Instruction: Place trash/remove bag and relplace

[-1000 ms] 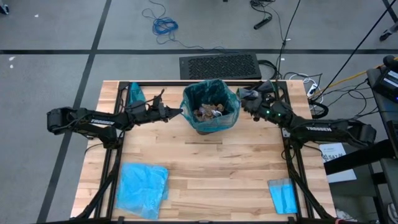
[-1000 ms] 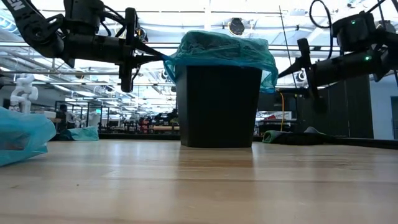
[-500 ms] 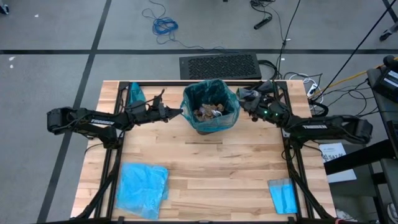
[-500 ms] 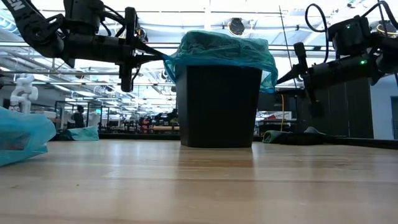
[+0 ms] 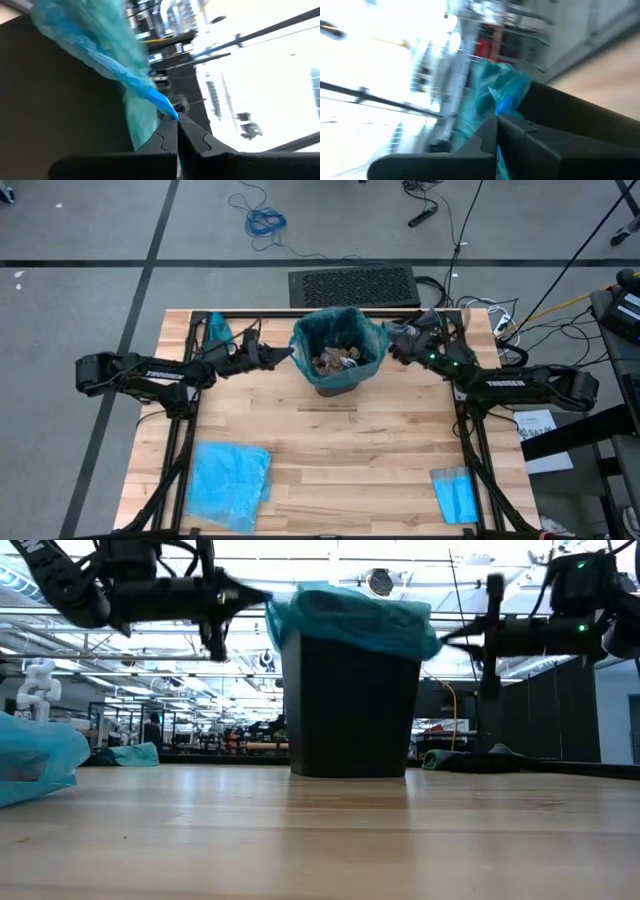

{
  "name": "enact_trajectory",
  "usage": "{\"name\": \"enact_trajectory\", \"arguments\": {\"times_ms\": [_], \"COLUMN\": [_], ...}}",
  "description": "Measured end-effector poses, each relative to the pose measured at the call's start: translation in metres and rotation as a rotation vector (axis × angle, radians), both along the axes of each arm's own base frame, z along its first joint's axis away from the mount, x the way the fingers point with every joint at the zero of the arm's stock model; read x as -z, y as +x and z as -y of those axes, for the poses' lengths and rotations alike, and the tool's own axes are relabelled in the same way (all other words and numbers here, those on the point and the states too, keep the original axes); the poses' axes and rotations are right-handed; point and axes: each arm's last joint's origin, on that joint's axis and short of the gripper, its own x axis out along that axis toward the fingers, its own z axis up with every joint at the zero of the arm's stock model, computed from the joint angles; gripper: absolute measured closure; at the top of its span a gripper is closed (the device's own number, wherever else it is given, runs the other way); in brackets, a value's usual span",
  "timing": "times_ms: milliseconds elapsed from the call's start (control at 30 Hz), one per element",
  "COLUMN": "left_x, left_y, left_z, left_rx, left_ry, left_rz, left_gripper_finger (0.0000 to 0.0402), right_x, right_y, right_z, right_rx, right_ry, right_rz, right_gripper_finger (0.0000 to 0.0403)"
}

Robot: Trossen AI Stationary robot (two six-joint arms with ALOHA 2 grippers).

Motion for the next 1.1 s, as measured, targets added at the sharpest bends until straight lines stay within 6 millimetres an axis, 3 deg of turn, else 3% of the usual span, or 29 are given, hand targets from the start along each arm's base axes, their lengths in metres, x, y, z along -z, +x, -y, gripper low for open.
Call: {"name": "enact_trajectory", "arguments": {"times_ms": [133, 300, 667, 867, 1000, 1100], "left_x": [-0.022, -0.058, -0.149, -0.202, -0.202, -0.215], "left_y": [0.007, 0.016, 0.026, 0.021, 0.033, 0.046], "left_z": [-0.001, -0.003, -0.016, -0.026, -0.036, -0.047], "left_rx": [0.026, 0.067, 0.096, 0.060, 0.092, 0.137], "left_ry": [0.034, 0.119, 0.354, 0.505, 0.506, 0.493], "left_rz": [0.074, 0.170, 0.228, 0.217, 0.060, 0.118], "left_gripper_finger": [0.0402, 0.0402, 0.0402, 0.0402, 0.0402, 0.0402], "right_x": [-0.017, -0.058, -0.192, -0.252, -0.262, -0.268], "right_y": [0.000, 0.014, 0.045, 0.056, 0.077, 0.099], "right_z": [0.000, 0.004, 0.014, 0.018, 0.025, 0.037], "right_rx": [-0.015, -0.090, -0.236, -0.279, -0.344, -0.398], "right_ry": [-0.050, -0.169, -0.510, -0.671, -0.684, -0.651], "right_rz": [0.078, 0.116, -0.003, 0.011, -0.041, -0.001], "right_gripper_finger": [0.0403, 0.0403, 0.0403, 0.0403, 0.0403, 0.0403]}}
